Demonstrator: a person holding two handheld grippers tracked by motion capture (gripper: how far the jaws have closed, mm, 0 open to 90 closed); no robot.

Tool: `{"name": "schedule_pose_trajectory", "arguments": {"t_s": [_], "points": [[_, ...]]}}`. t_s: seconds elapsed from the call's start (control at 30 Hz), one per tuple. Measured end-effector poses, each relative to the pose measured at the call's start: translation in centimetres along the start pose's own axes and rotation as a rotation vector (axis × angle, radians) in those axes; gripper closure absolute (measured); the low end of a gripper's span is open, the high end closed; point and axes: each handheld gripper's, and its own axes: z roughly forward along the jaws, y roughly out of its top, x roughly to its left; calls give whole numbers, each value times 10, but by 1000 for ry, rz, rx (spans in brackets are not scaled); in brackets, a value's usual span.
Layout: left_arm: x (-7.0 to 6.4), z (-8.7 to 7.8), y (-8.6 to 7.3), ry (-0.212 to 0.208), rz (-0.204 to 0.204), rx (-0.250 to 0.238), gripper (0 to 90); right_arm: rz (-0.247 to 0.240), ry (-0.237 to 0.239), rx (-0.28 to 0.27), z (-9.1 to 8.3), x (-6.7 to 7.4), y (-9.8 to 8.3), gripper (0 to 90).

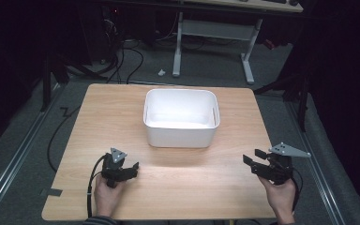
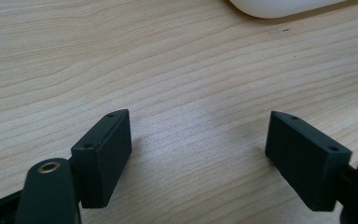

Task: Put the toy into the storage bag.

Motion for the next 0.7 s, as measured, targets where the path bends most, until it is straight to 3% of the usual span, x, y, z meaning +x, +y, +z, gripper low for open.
{"name": "schedule_pose_trajectory", "arguments": {"t_s": [0.37, 0.7], "points": [[0, 0, 0, 0, 0, 0, 230, 25, 26, 1, 16, 1, -6, 429], [0, 0, 0, 0, 0, 0, 230, 50, 55, 46, 34, 4, -13, 424]]}}
